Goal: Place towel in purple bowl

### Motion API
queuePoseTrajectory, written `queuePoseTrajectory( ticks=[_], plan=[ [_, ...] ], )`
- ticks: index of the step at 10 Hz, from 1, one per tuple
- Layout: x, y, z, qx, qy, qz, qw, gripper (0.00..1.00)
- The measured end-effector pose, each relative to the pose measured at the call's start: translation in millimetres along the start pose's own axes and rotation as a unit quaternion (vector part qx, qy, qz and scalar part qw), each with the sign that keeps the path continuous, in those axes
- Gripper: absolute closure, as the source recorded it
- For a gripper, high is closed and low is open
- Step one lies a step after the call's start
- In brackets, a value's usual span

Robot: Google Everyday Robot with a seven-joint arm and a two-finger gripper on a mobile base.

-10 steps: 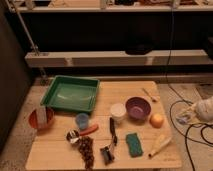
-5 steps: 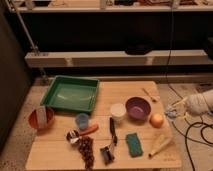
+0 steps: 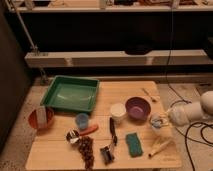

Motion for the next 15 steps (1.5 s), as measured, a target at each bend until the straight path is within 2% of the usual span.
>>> queuePoseTrajectory(
  ticks=[1,3,5,10,15],
  plan=[
    [6.8,7.8,19.3,0.006,0.003,-0.006,1.0,1.0],
    [22.1,24.0,78.5,0.017,0.01,-0.028,0.9994,1.0],
    [33.1,26.9,124.2,0.033,0.018,-0.049,0.9981,1.0],
    [26.4,22.7,120.6,0.024,0.016,-0.048,0.9984,1.0],
    [26.7,16.8,118.4,0.024,0.017,-0.046,0.9985,1.0]
  ],
)
